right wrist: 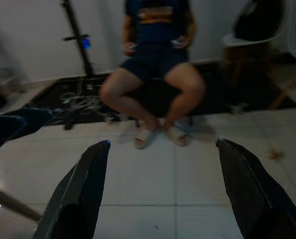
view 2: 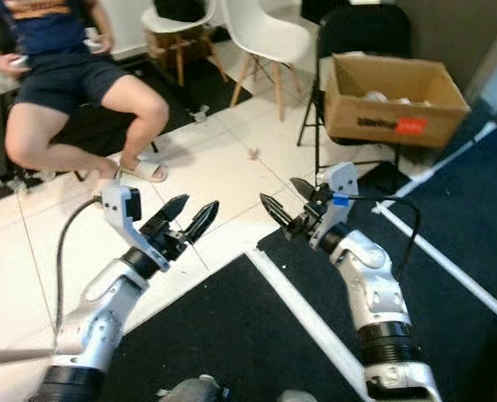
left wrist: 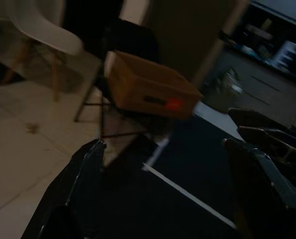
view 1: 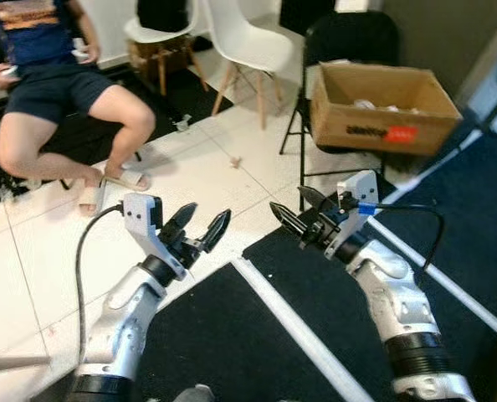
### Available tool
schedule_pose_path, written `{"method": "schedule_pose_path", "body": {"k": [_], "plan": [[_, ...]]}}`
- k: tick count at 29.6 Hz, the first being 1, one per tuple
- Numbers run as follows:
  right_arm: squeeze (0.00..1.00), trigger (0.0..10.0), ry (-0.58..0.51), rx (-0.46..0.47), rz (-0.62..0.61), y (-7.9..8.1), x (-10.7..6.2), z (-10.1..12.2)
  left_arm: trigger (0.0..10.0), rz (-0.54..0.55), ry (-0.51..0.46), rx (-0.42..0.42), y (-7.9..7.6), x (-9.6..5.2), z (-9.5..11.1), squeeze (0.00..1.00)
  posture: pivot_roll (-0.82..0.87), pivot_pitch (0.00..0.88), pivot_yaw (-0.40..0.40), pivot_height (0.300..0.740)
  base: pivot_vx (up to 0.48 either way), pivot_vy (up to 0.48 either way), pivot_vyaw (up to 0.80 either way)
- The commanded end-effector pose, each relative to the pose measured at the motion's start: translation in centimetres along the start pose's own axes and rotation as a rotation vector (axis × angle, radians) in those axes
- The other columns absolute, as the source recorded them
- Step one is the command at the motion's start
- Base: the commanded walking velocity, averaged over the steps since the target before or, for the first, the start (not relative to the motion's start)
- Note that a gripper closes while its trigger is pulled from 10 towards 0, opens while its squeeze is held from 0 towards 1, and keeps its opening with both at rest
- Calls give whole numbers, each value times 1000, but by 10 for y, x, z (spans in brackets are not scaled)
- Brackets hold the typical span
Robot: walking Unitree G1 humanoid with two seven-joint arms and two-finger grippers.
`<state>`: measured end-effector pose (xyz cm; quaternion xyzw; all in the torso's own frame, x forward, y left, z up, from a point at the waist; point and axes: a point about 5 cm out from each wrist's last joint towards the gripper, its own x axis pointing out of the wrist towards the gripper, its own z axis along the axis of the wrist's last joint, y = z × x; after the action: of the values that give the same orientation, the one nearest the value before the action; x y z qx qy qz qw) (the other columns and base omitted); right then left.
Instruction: Picking trash to rubbish bin
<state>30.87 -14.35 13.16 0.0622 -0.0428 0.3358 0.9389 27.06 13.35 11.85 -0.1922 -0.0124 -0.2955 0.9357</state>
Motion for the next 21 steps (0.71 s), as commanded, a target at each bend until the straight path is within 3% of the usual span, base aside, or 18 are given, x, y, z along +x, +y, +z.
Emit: {"method": "schedule_pose_path", "body": {"k": [1, 21], "plan": [[0, 10000, 13, 4, -4, -1, -3, -3, 10000, 2, 16, -2, 1, -3, -5, 0, 15, 0, -27, 740, 0, 0, 781], [0, 10000, 20, 6, 4, -1, -2, -4, 10000, -18, 18, 2, 2, -1, -6, 0, 16, 0, -29, 740, 0, 0, 781]]}}
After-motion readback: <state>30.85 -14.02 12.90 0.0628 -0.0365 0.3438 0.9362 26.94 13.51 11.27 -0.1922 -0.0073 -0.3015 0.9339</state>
